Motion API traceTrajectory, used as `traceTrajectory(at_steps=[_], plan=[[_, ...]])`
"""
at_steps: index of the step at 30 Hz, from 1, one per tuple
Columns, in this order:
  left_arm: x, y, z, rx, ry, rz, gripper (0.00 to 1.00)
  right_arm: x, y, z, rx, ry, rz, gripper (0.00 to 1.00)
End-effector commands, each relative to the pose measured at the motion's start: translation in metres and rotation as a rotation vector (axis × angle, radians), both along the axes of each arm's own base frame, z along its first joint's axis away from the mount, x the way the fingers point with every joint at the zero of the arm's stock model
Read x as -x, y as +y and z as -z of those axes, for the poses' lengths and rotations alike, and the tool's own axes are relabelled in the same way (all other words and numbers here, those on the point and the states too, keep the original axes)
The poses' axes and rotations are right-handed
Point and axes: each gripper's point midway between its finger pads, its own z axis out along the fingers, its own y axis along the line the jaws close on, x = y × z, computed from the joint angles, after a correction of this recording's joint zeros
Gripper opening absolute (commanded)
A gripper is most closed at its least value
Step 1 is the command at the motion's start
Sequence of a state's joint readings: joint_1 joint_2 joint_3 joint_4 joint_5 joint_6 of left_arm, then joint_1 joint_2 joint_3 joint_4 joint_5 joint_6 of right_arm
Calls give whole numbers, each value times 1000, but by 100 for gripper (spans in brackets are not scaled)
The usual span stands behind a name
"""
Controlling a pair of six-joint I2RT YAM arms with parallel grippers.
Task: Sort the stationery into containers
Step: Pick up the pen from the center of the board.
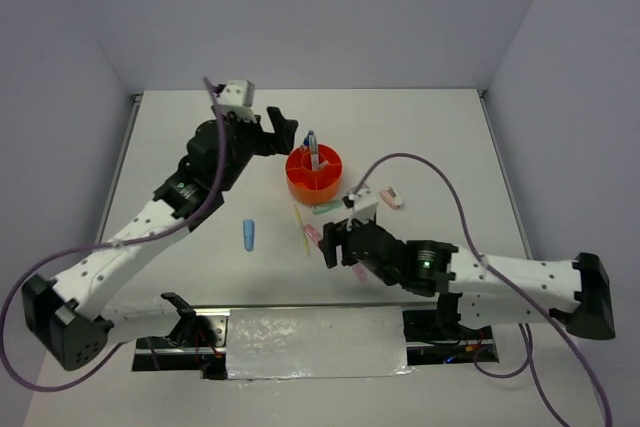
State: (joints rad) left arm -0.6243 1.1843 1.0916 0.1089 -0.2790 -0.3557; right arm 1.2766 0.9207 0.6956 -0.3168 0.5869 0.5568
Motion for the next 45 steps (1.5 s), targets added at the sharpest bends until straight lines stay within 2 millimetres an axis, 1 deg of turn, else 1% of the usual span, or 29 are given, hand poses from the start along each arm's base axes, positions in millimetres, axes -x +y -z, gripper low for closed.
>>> traceTrajectory(at_steps=[1,2,3,4,5,6,7,8,9,10,11,12,13,14,15,16,17,18,19,20,21,23,26,33,41,45], plan=[[35,50,-5,28,146,-163,99,-8,36,-3,56,31,-4,74],[42,57,-5,16,162,-172,99,-9,44,0,70,43,-8,67],[58,74,4,-22,204,-198,99,-12,51,4,91,56,-11,62],[67,81,7,-30,226,-212,99,-15,68,13,122,75,-28,57],[80,93,5,-14,233,-233,99,-14,79,18,133,95,-66,51],[89,99,9,-25,252,-234,99,-16,85,25,155,111,-71,51],[101,106,17,-50,278,-225,99,-22,97,35,183,131,-62,50],[114,114,15,-43,261,-213,99,-26,99,41,209,142,-53,50],[122,119,17,-47,259,-210,99,-35,106,52,236,157,-37,50],[127,124,21,-57,255,-208,99,-36,110,60,250,177,-48,50],[137,132,15,-52,219,-204,99,-39,112,66,261,191,-41,50],[140,137,15,-58,208,-215,99,-47,114,80,286,208,-26,50],[143,143,20,-71,205,-226,99,-50,115,87,298,214,-27,50],[150,151,17,-63,168,-237,99,-53,117,91,294,217,-25,50],[150,157,24,-69,162,-262,99,-59,113,103,317,222,-19,50],[152,160,25,-65,150,-269,99,-64,116,104,295,211,-21,50],[158,165,23,-48,127,-272,99,-65,114,109,295,221,-21,50],[159,166,25,-46,121,-275,99,-71,107,116,303,235,-7,50],[158,166,32,-46,124,-277,99,-72,106,118,302,239,-6,50],[160,167,33,-36,114,-272,99,-73,105,120,300,243,-4,50],[159,165,39,-41,121,-268,99,-73,104,123,307,247,-8,50],[158,162,45,-49,131,-256,99,-73,102,125,311,251,-12,50],[156,161,54,-78,164,-260,99,-70,103,134,321,268,-20,50],[154,157,56,-85,171,-248,99,-72,101,146,340,293,7,49],[154,154,58,-89,174,-232,99,-75,94,151,341,304,26,48],[154,154,58,-89,174,-233,99,-75,90,161,352,327,37,47]])
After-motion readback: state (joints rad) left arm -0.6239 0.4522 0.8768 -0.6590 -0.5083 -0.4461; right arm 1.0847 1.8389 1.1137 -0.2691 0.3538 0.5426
